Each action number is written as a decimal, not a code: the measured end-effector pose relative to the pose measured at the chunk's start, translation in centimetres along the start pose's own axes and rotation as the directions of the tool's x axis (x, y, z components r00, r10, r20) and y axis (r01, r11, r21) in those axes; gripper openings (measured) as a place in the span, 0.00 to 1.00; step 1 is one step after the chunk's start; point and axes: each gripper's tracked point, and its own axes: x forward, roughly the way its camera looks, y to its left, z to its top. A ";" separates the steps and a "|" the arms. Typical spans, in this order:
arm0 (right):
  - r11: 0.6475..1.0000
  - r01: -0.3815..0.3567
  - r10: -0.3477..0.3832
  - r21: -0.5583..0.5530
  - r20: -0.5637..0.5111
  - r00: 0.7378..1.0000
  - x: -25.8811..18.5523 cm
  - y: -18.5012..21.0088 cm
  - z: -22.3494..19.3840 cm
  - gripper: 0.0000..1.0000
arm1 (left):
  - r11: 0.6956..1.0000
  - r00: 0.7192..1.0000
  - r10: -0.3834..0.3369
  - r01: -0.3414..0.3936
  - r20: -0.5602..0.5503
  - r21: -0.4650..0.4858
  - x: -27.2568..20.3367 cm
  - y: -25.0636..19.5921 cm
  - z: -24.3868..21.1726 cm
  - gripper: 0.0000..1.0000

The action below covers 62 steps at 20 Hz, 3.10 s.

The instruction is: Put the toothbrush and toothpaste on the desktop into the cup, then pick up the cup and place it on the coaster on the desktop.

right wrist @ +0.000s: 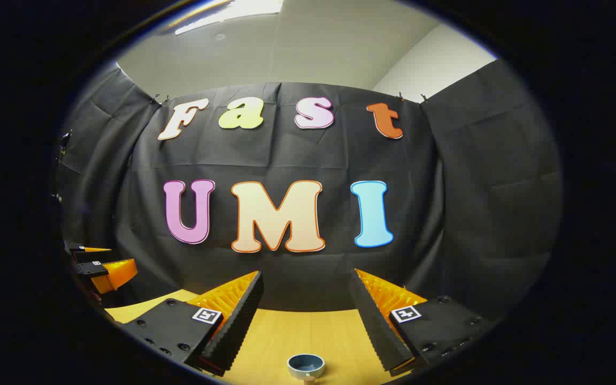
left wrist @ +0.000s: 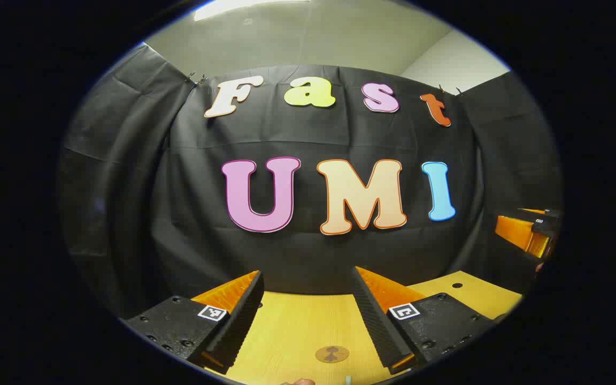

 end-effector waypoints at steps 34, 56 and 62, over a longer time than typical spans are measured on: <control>0.980 -0.183 0.104 -0.075 -0.592 0.799 -3.9 4.6 -21.1 1.00 | 1.000 0.999 0.031 -0.031 0.031 0.003 -1.5 2.9 -0.2 0.94; 0.990 -0.143 0.033 -0.012 -0.949 0.313 -13.0 3.6 -39.3 0.99 | 0.995 0.996 0.093 -0.092 -0.018 0.031 -2.0 5.9 -1.9 0.94; 0.984 -0.177 0.026 -0.026 -0.959 0.284 -13.0 3.6 -39.9 0.75 | 0.996 0.995 0.089 -0.088 -0.045 0.023 -1.7 5.5 -3.0 0.94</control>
